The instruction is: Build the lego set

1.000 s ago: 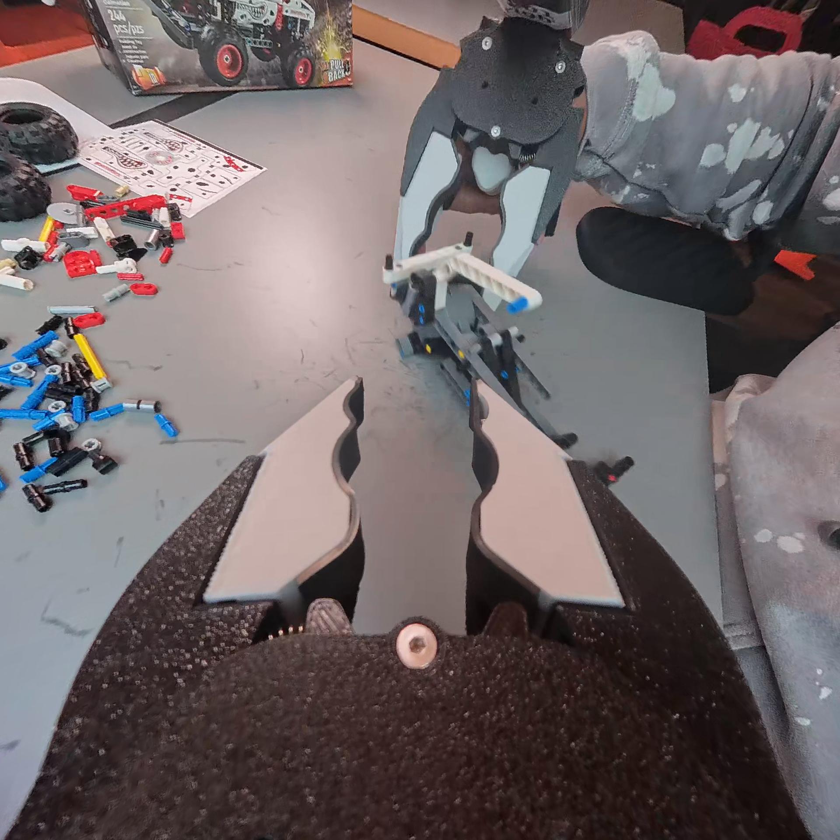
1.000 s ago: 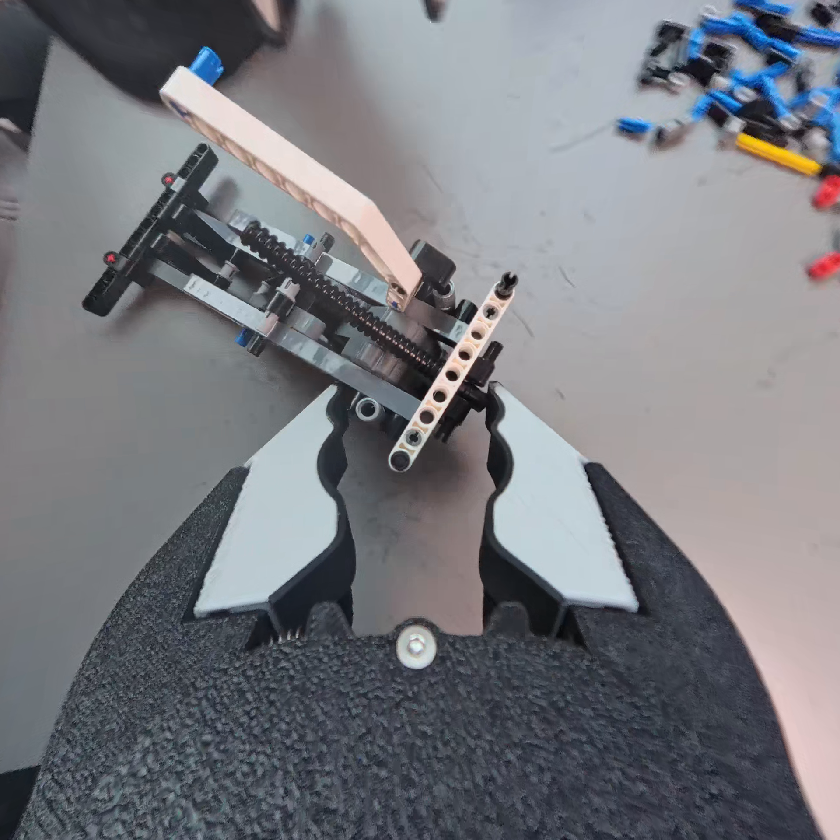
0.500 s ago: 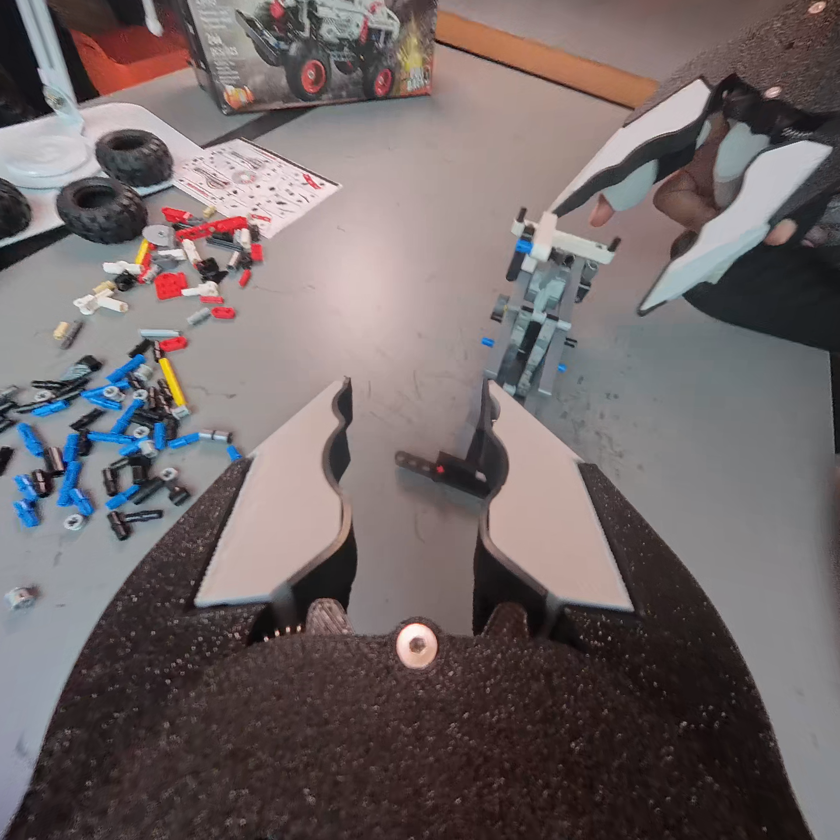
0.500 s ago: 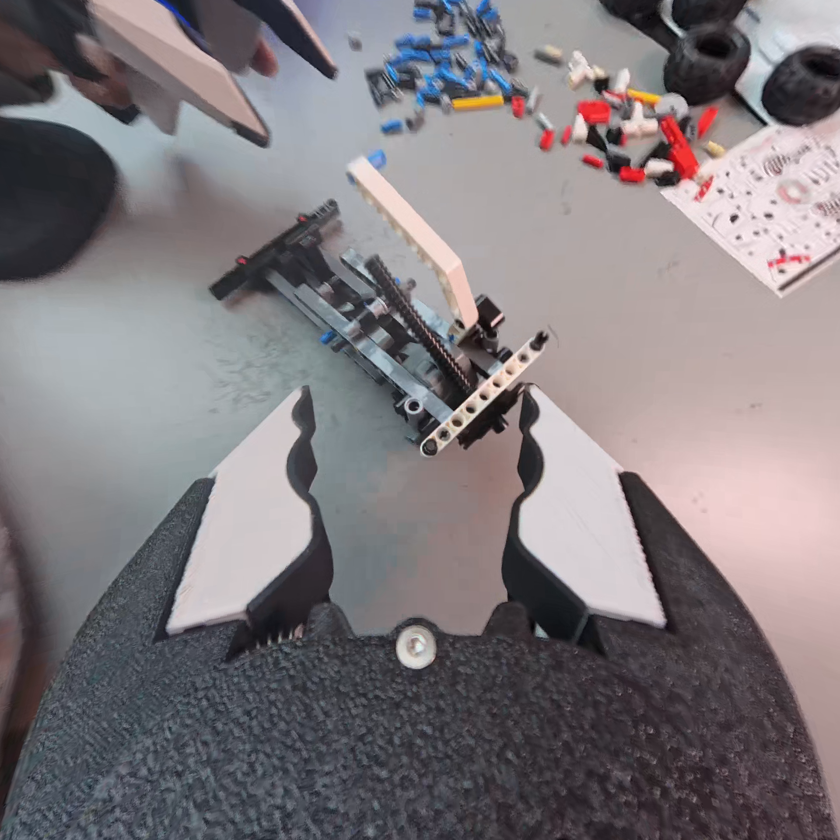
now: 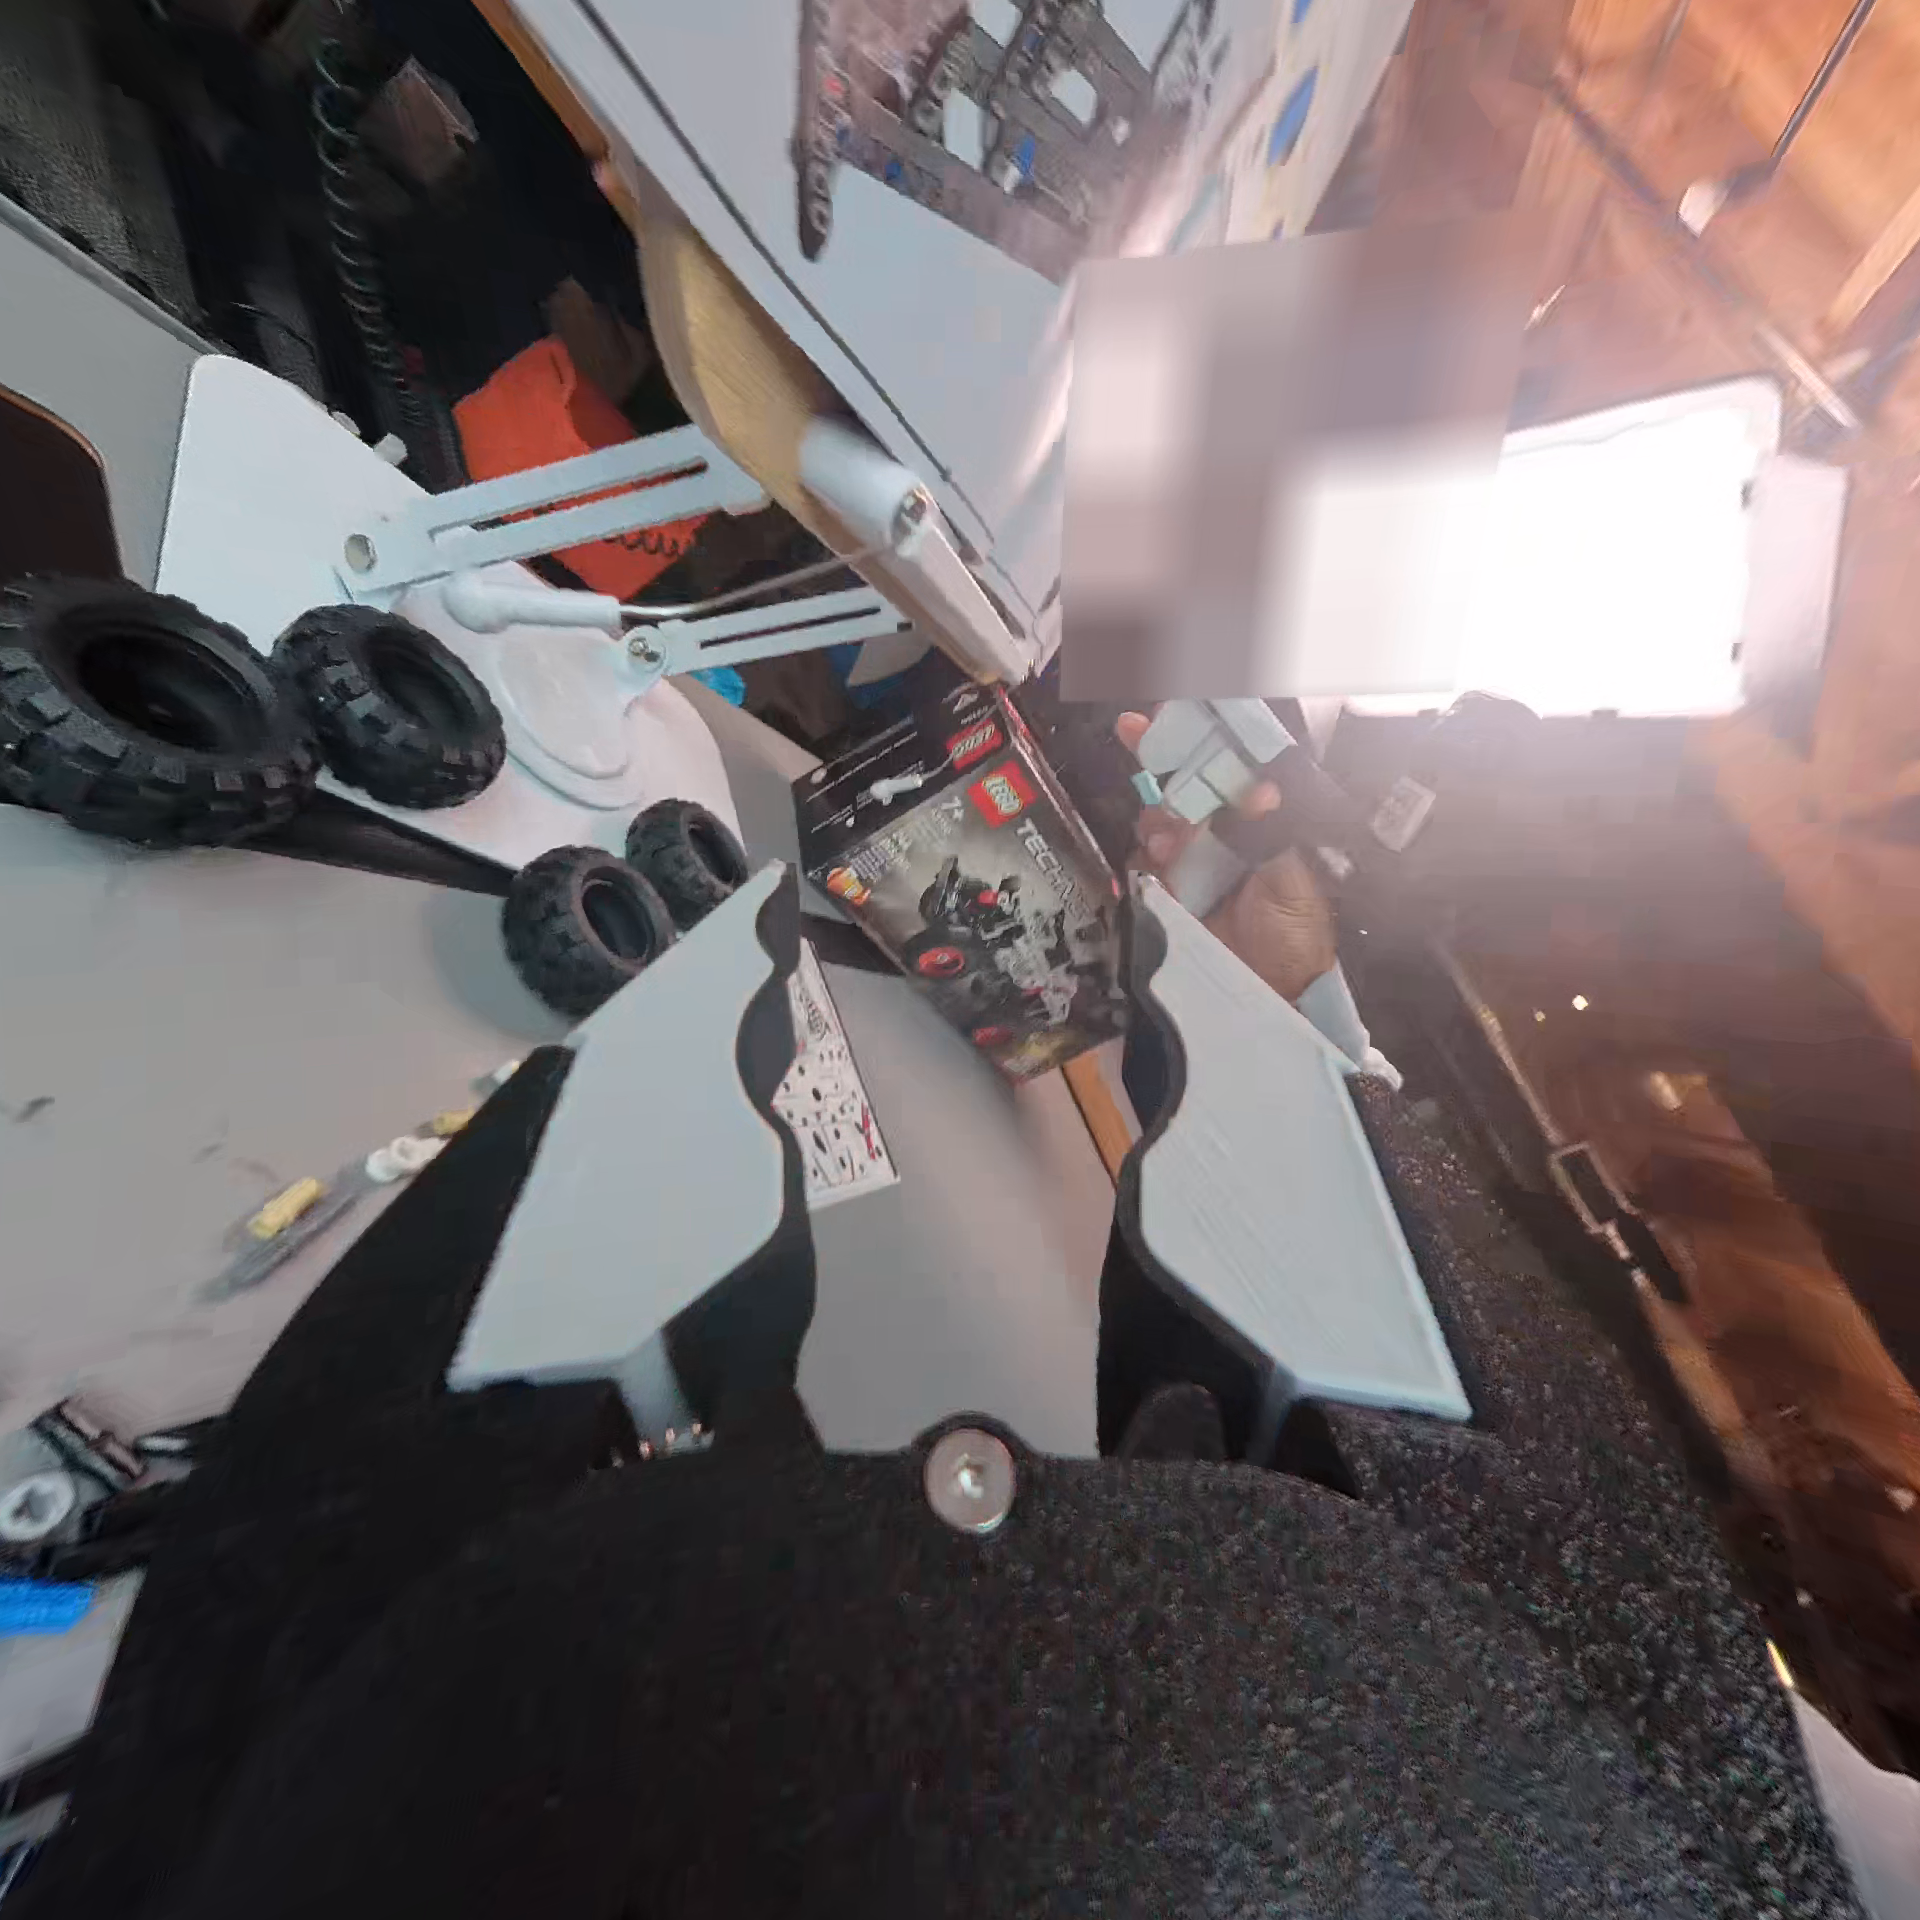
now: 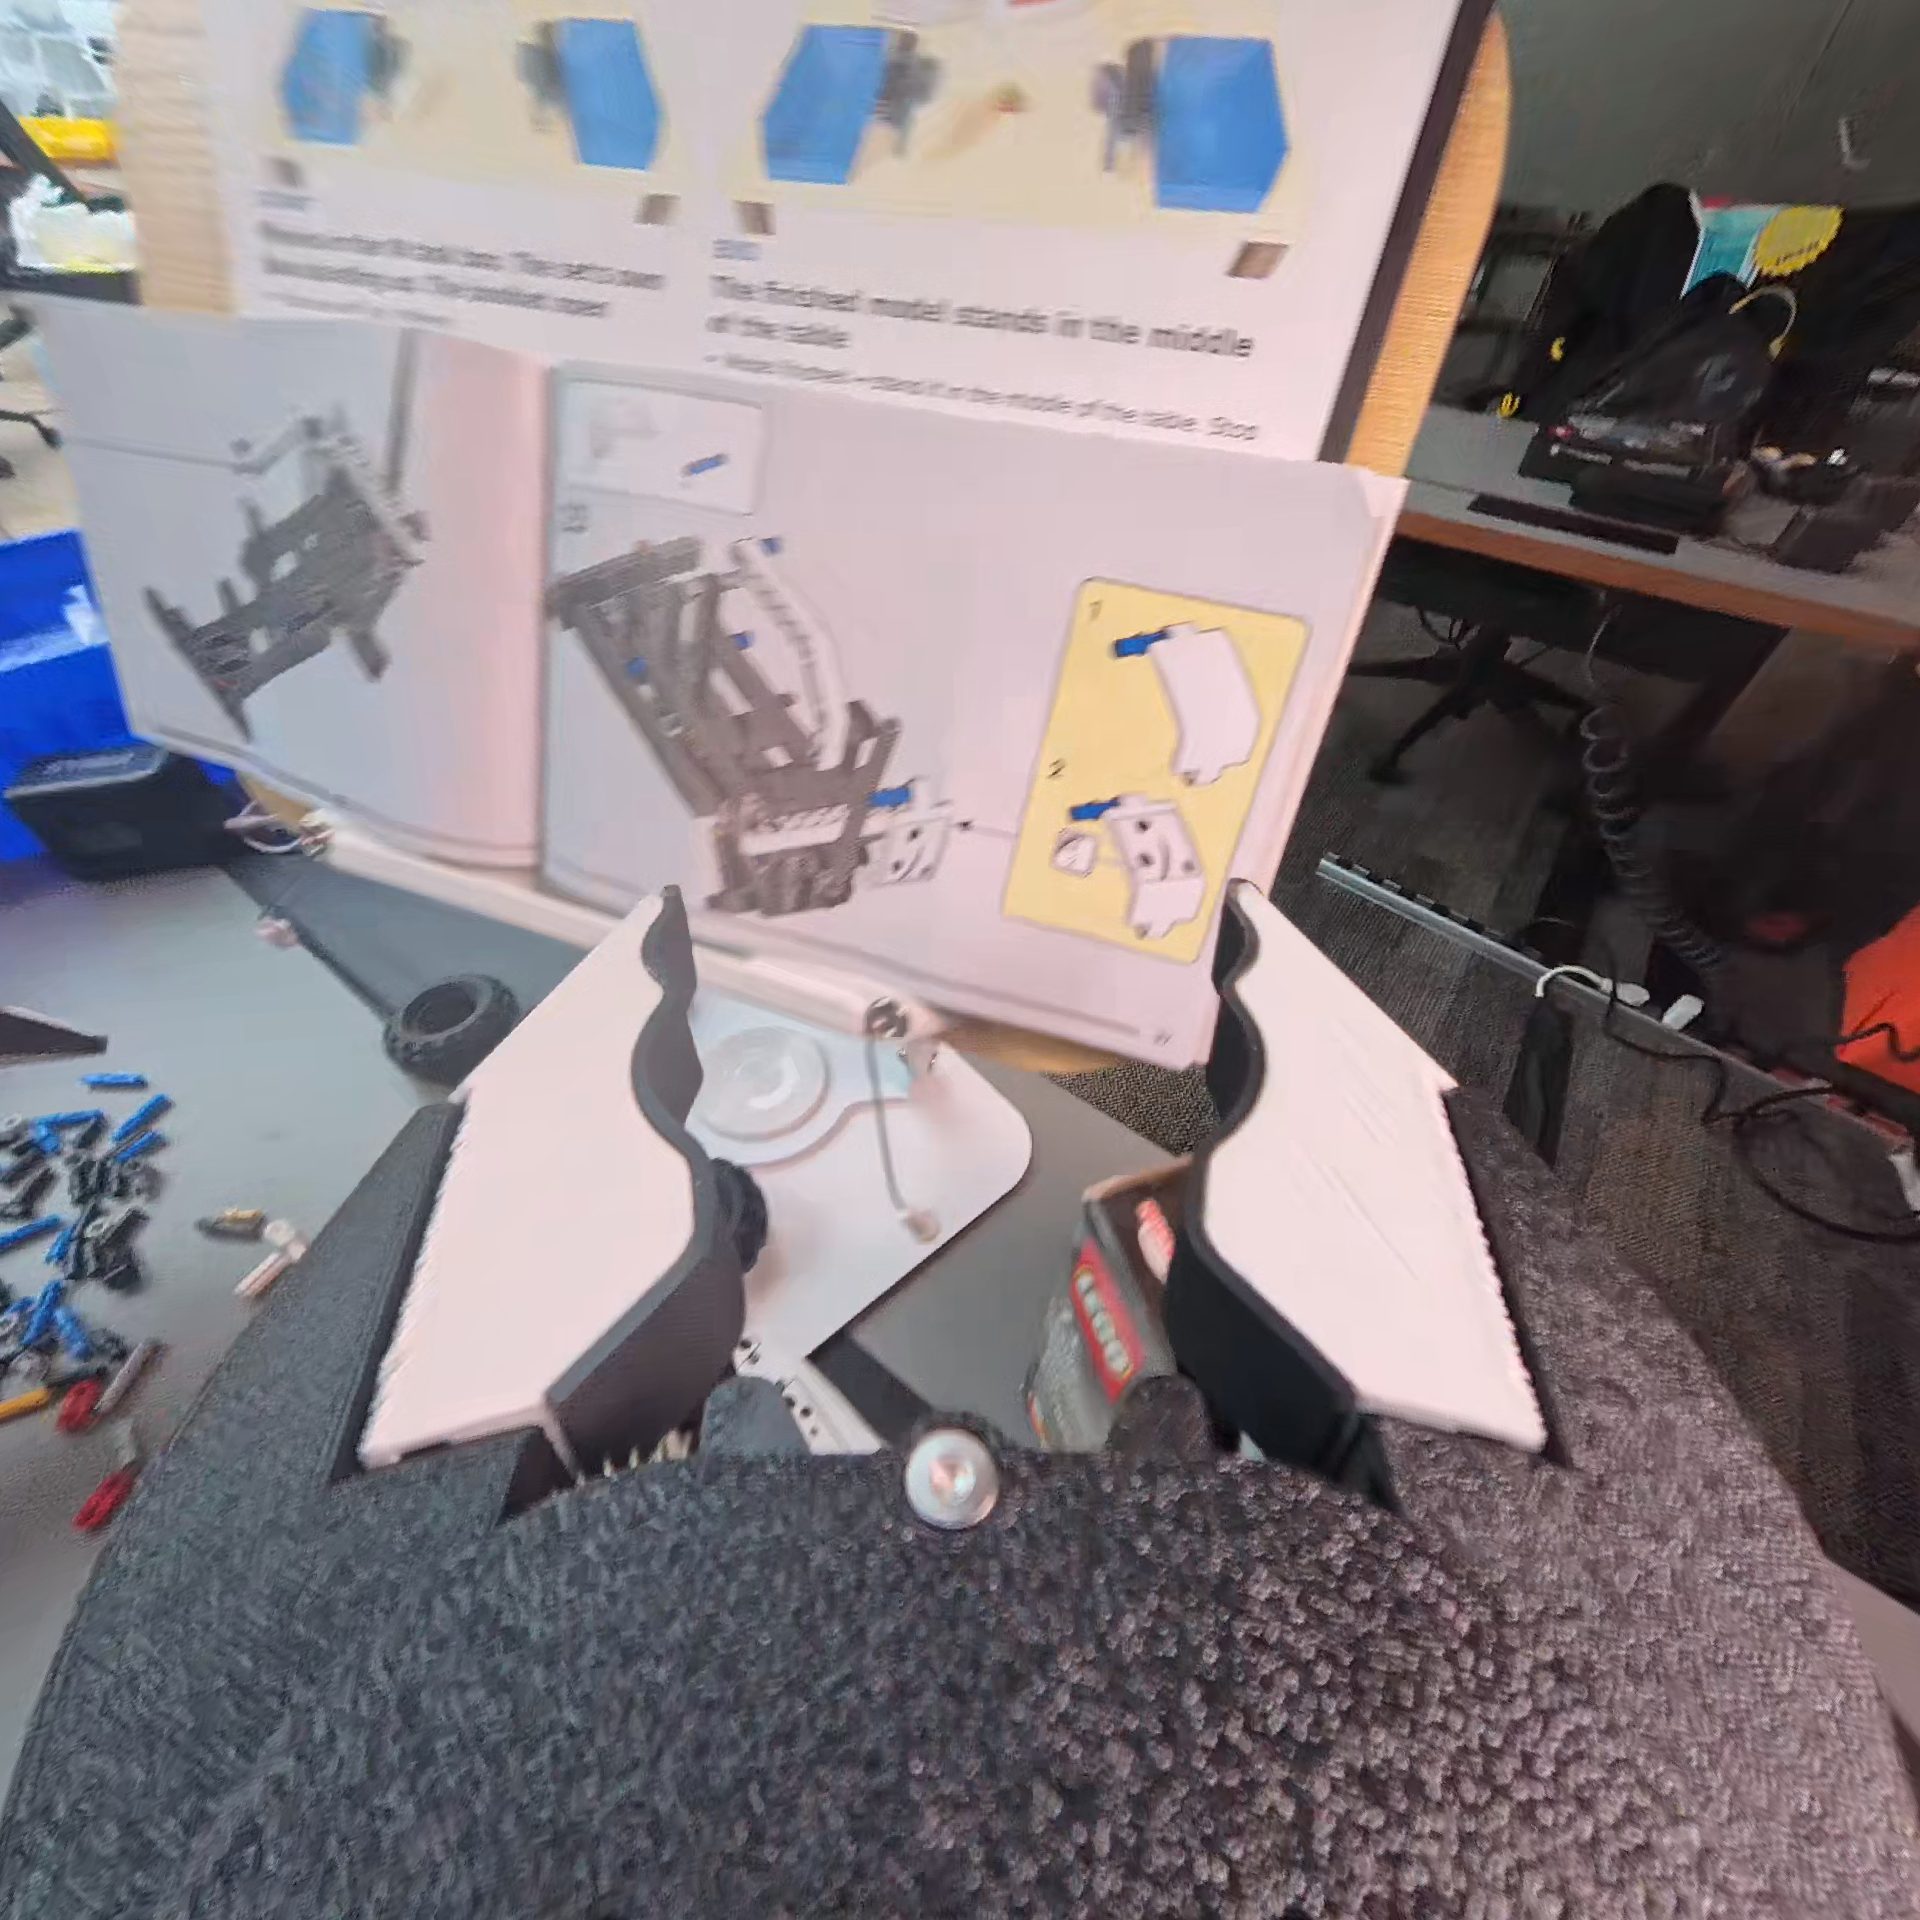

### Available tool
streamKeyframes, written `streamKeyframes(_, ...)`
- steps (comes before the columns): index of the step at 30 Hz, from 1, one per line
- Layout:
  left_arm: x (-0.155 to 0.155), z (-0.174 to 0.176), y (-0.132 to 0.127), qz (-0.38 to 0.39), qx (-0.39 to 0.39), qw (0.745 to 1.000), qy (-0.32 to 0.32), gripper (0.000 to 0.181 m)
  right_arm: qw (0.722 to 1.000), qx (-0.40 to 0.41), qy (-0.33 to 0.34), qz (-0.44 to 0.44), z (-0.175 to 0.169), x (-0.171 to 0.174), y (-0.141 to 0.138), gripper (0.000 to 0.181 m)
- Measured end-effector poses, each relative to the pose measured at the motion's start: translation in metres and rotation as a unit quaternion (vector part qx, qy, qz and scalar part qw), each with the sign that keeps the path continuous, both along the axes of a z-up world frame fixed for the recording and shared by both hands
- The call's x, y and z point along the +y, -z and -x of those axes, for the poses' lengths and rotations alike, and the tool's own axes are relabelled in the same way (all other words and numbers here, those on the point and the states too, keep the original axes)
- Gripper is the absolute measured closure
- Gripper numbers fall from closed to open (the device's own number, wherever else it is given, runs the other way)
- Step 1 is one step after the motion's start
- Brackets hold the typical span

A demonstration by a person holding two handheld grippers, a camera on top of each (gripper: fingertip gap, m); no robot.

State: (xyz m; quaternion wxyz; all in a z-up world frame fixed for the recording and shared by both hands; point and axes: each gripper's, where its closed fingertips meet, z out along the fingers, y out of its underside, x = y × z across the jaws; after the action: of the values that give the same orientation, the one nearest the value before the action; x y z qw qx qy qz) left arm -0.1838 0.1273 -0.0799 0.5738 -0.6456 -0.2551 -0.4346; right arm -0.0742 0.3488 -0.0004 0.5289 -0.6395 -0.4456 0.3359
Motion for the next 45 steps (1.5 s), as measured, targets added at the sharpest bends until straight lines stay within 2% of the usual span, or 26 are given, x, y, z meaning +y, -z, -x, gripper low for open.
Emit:
streamKeyframes(3, 0.018, 0.011, 0.007, -0.008, -0.025, 1.000, -0.015, 0.114, 0.999, -0.015, -0.010, 0.050, 0.028, 0.054, -0.001, 0.065)
streamKeyframes(5, 0.029, 0.015, 0.014, -0.010, -0.053, 0.998, -0.016, 0.107, 0.996, -0.021, -0.036, 0.079, 0.044, 0.071, 0.002, 0.062)
streamKeyframes(6, 0.034, 0.019, 0.018, -0.011, -0.071, 0.997, -0.017, 0.104, 0.992, -0.030, -0.067, 0.104, 0.051, 0.070, 0.008, 0.066)
streamKeyframes(8, 0.044, 0.026, 0.024, -0.016, -0.103, 0.994, -0.022, 0.102, 0.979, -0.034, -0.135, 0.150, 0.059, 0.056, 0.014, 0.092)
streamKeyframes(10, 0.052, 0.035, 0.026, -0.026, -0.128, 0.991, -0.028, 0.099, 0.978, -0.026, -0.128, 0.160, 0.057, 0.056, 0.014, 0.097)
streamKeyframes(12, 0.057, 0.045, 0.025, -0.037, -0.144, 0.988, -0.037, 0.099, 0.980, -0.022, -0.103, 0.168, 0.046, 0.051, 0.015, 0.107)
streamKeyframes(17, 0.068, 0.064, 0.025, -0.056, -0.183, 0.980, -0.048, 0.105, 0.992, -0.006, -0.029, 0.122, 0.021, 0.024, 0.017, 0.114)
streamKeyframes(21, 0.072, 0.073, 0.023, -0.066, -0.194, 0.977, -0.060, 0.109, 0.996, -0.004, 0.014, 0.088, 0.016, 0.021, 0.015, 0.108)
streamKeyframes(23, 0.071, 0.073, 0.024, -0.063, -0.185, 0.979, -0.055, 0.111, 0.997, -0.012, 0.039, 0.072, 0.010, 0.025, 0.010, 0.096)
streamKeyframes(25, 0.068, 0.074, 0.027, -0.058, -0.175, 0.982, -0.052, 0.113, 0.995, 0.003, 0.091, 0.034, -0.006, 0.029, -0.007, 0.087)
streamKeyframes(27, 0.067, 0.078, 0.031, -0.058, -0.179, 0.981, -0.053, 0.114, 0.987, 0.036, 0.141, -0.071, -0.022, 0.015, -0.041, 0.097)
streamKeyframes(29, 0.068, 0.083, 0.035, -0.060, -0.188, 0.978, -0.060, 0.117, 0.984, 0.044, 0.109, -0.134, -0.004, -0.027, -0.054, 0.119)
streamKeyframes(31, 0.072, 0.086, 0.038, -0.061, -0.202, 0.975, -0.066, 0.118, 0.990, 0.004, 0.071, -0.126, 0.035, -0.061, -0.036, 0.118)
streamKeyframes(33, 0.075, 0.090, 0.035, -0.068, -0.218, 0.971, -0.076, 0.121, 0.991, -0.020, 0.074, -0.110, 0.073, -0.077, -0.016, 0.112)
streamKeyframes(35, 0.078, 0.097, 0.032, -0.075, -0.225, 0.966, -0.098, 0.128, 0.985, -0.039, 0.104, -0.129, 0.105, -0.079, -0.003, 0.099)
streamKeyframes(37, 0.079, 0.101, 0.028, -0.080, -0.228, 0.965, -0.104, 0.136, 0.966, -0.062, 0.151, -0.200, 0.126, -0.074, -0.001, 0.088)
streamKeyframes(39, 0.079, 0.101, 0.022, -0.087, -0.212, 0.969, -0.095, 0.154, 0.942, -0.073, 0.189, -0.267, 0.137, -0.064, -0.002, 0.088)
streamKeyframes(43, 0.071, 0.116, 0.013, -0.090, -0.162, 0.976, -0.114, 0.181, 0.930, -0.044, 0.210, -0.298, 0.144, -0.060, -0.002, 0.089)
streamKeyframes(45, 0.062, 0.124, 0.006, -0.102, -0.153, 0.975, -0.129, 0.181, 0.929, -0.041, 0.214, -0.300, 0.144, -0.061, -0.002, 0.090)
